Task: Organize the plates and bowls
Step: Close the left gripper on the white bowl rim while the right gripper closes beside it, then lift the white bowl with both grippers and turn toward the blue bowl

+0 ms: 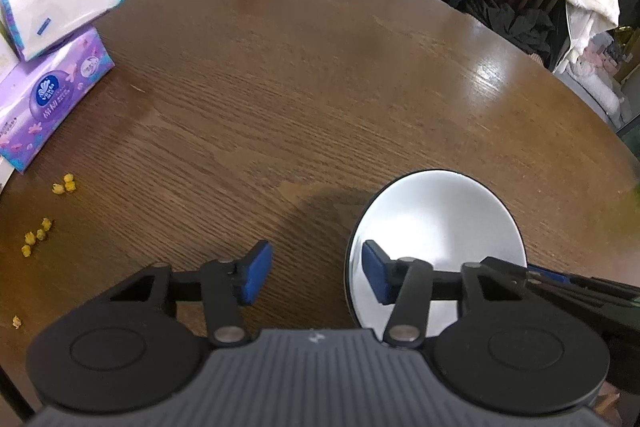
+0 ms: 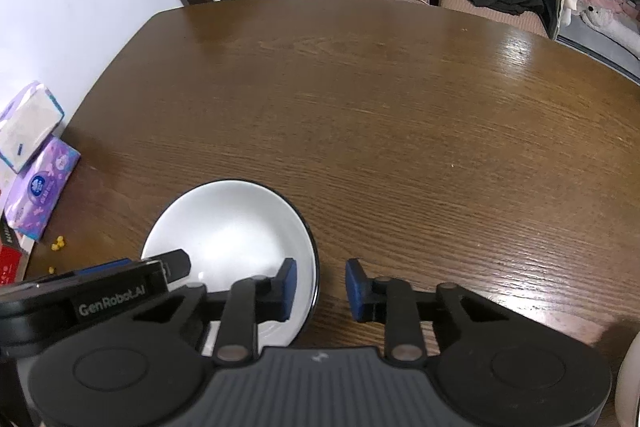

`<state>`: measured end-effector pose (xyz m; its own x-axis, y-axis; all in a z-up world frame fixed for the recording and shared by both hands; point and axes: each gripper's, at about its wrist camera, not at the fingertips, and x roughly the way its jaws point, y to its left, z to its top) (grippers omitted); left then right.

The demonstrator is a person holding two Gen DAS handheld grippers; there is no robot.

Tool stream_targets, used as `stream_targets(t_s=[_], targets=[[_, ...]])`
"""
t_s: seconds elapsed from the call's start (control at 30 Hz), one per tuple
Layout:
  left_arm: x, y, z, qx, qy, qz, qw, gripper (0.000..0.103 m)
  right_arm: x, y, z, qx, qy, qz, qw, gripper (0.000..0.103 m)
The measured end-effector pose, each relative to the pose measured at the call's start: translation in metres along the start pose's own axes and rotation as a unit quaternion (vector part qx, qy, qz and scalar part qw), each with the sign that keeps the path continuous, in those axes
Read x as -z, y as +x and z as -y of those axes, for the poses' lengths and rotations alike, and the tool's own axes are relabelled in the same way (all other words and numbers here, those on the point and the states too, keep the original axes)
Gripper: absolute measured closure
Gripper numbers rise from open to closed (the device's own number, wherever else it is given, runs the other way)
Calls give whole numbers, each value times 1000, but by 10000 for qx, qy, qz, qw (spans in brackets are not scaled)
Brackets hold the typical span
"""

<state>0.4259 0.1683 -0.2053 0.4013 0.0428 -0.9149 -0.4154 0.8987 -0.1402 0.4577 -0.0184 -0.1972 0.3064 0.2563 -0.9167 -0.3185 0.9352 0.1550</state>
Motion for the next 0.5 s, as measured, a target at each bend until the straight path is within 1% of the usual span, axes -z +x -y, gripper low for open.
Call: stream_targets(t_s=[0.03, 0.1, 0.17, 0.2, 0.27, 0.3, 0.37, 0.5], targets=[[0, 2, 0, 10, -2, -23, 10000, 56, 0, 3, 0, -35, 38, -32, 10000, 86], [-1, 5, -1, 63, -23, -67, 10000, 59, 2, 7, 0, -59, 82, -76, 9999, 88], [-1, 7, 0, 163, -23, -119, 9998, 69, 2, 11, -1, -44, 86, -100, 9999, 89], [-2, 8, 0, 222, -25, -142, 9997, 72, 2, 12, -2, -35, 91, -108, 9999, 89], [-3, 8, 3, 268, 8, -152, 9995, 80, 2, 15, -3, -69, 91, -104, 9999, 93], [-3, 8, 4, 277, 36, -152, 9995, 83, 1, 17, -4, -67, 89, -103, 9999, 93], [-3, 8, 7, 316, 85, -152, 9993, 91, 1, 19, -5, -52, 85, -79, 9999, 94], [-4, 9, 12, 287, 160, -121, 9994, 92, 1, 20, -4, -69, 103, -69, 9999, 94]])
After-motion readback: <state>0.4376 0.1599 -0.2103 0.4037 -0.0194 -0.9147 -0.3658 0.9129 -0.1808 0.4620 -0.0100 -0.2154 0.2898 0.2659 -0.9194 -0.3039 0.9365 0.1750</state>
